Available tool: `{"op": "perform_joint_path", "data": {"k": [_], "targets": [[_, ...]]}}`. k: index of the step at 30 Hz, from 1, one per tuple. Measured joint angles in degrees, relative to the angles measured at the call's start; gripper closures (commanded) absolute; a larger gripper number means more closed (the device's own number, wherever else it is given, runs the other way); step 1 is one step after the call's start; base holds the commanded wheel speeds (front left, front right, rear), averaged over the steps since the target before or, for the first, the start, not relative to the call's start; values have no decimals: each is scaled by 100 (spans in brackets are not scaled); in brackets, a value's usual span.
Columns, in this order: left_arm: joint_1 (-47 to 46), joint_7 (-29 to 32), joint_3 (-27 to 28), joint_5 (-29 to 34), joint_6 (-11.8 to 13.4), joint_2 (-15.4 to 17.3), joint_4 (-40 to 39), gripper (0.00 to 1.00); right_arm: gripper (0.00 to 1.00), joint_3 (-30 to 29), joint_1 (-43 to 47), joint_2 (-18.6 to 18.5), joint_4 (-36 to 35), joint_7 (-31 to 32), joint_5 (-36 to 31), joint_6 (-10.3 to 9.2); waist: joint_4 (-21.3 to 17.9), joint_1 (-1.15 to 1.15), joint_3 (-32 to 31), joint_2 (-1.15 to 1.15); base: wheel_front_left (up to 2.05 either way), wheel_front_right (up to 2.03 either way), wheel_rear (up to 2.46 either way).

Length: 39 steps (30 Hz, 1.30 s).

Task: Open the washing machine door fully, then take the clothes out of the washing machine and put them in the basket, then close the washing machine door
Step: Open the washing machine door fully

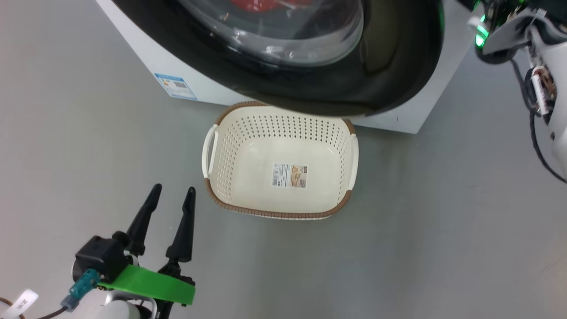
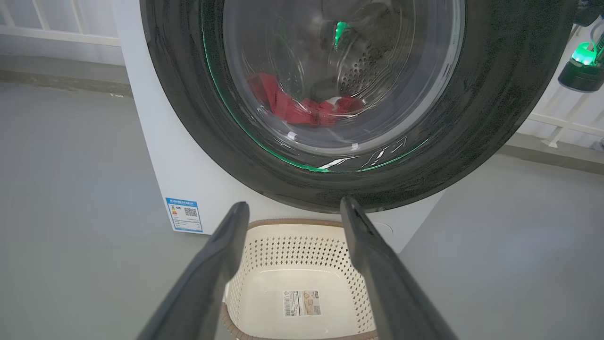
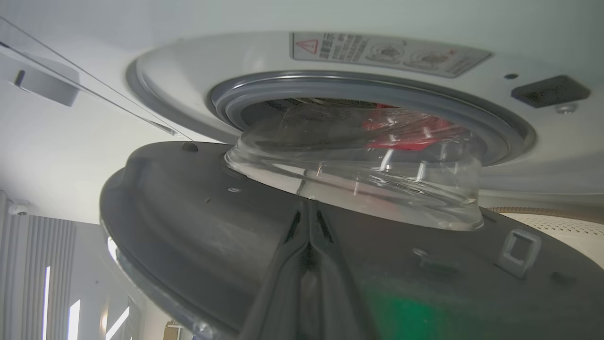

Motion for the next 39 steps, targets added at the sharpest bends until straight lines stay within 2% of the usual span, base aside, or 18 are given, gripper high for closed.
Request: {"op": "perform_joint_path", "data": {"k": [15,24,39], "targets": [[437,0,-15,154,0,-90,51,0,100,267,1069,259,-515,556,-46,-8,-63,0,-580,0,0,0,0],[738,0,-10,292,0,-132,60,0,100,467,1877,409,-1171,880,-48,-8,-70,0,-936,0,0,0,0],[853,0,126,337,0,-248,55,0,100,767,2741,542,-2250,1023,-170,-8,250,0,-1153,0,0,0,0]]}}
